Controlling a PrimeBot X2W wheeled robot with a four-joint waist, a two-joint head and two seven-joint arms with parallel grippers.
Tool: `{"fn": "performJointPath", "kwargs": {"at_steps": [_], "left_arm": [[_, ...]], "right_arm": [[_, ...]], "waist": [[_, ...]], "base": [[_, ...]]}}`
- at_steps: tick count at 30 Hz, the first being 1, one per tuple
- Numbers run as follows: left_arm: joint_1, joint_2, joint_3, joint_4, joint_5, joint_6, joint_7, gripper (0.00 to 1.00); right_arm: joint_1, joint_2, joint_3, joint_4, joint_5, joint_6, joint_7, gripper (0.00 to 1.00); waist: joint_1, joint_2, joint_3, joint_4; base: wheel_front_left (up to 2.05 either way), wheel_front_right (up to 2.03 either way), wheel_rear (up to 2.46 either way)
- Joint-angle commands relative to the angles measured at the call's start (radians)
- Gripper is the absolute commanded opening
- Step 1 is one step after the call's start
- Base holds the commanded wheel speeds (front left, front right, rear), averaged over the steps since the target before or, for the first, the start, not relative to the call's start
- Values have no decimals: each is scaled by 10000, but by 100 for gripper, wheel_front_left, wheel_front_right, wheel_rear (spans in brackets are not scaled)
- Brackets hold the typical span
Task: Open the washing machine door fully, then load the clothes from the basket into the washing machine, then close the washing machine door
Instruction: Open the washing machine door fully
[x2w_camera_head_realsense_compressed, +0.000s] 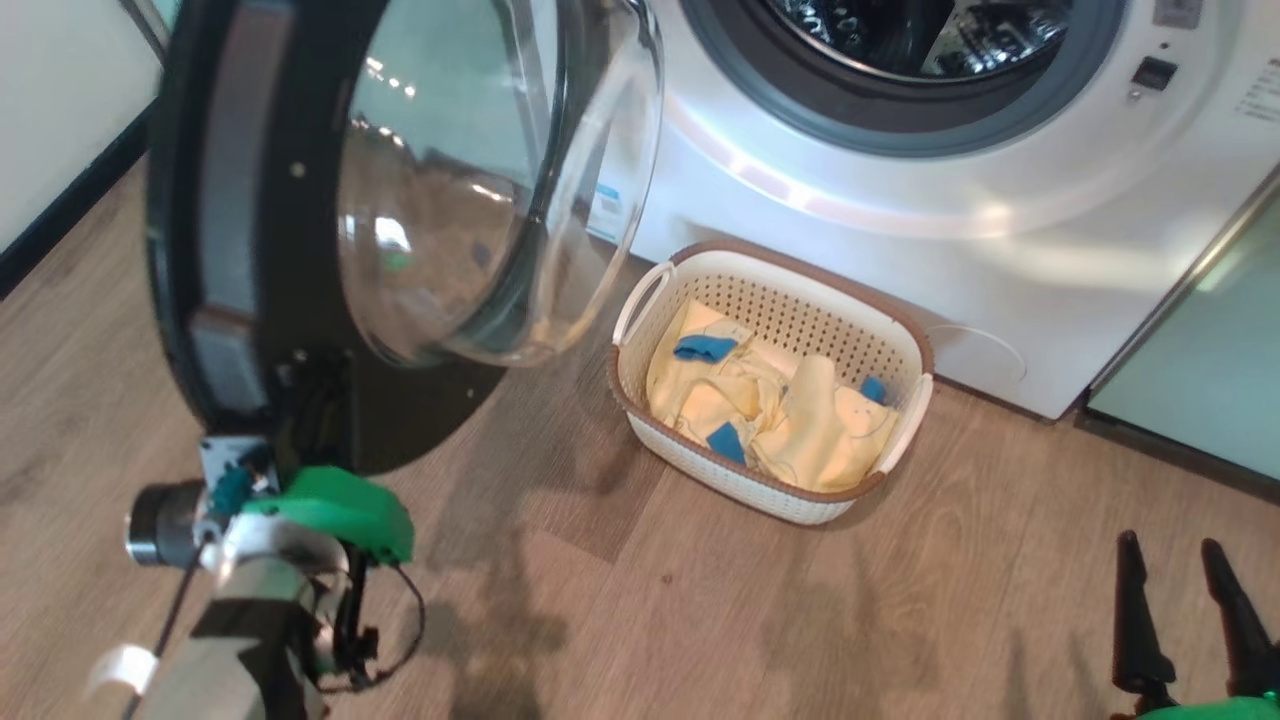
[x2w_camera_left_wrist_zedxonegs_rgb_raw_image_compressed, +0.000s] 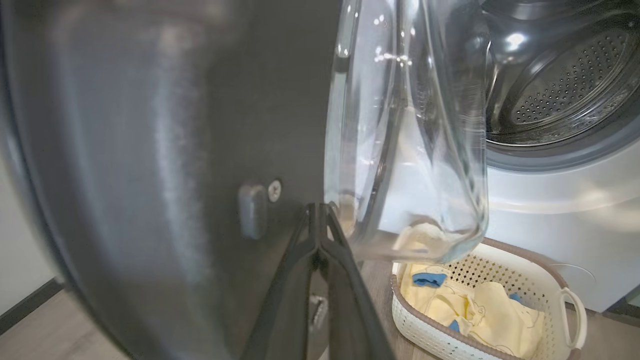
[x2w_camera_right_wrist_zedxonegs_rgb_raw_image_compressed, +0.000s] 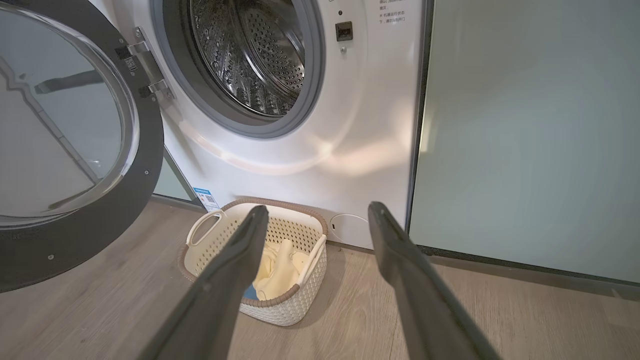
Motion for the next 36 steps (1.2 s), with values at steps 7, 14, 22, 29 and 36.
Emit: {"fn": "performJointPath", "kwargs": {"at_steps": [7,14,22,29,36], "left_arm": [[-1432,515,929,861,-250,-326,-482,0],[-2362,524,1588,1702,-144,-578,-545,0],[-3063,452,2575,2246,275,-1054,-548,0],[-3545,434,3372,3033,614,-1266,-548,0],[-3831,368,3900,3471,972,-1460,-549,0]], "right_arm": [[-590,-542,48,-422,45,-7,-95,100],[-710,-907,45,-518,83,-7,-95,100],[-857,-1279,-109,-666,120,-7,-95,100],[-919,-1399,-92,-683,154,-7,-95,100],[-1036,-1433,-21,-615,179,-7,-95,100]], "waist": [[0,0,540,211],[0,0,1142,356],[0,0,1737,402],[0,0,1932,383],[0,0,1931,311]], "base": [[0,0,0],[0,0,0],[0,0,0],[0,0,0],[0,0,0]]}}
